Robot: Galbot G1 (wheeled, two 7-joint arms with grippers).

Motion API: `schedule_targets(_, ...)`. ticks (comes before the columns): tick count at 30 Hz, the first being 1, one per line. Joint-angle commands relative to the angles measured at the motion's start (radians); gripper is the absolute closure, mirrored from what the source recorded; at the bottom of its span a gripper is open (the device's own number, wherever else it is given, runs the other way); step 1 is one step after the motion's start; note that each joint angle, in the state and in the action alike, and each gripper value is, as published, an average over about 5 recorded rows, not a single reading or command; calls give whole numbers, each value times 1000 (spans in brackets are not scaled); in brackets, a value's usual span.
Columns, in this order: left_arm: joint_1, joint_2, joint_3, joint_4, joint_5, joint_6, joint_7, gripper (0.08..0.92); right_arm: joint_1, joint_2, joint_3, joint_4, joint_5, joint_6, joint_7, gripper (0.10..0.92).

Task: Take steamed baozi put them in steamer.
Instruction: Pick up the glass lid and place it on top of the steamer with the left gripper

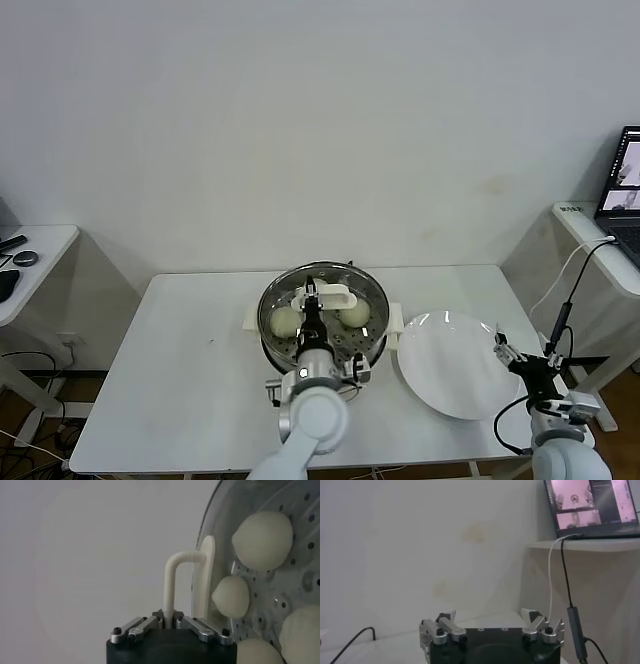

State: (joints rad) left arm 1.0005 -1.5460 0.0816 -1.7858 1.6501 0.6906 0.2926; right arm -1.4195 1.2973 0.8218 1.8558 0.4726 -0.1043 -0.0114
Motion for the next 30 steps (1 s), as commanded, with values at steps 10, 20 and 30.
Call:
schedule_targets(10,-30,-3,3,29,-15,0,-12,827,-1,0,3,0,0,1,0,203)
schedule_targets(20,-19,-2,-1,40,-19,0,-16,827,-4,-2,7,-1,2,4,-1,203)
schedule_targets(30,-4,0,-3,34,-16,0,-20,827,-5,0,6,-3,1,5,-1,203)
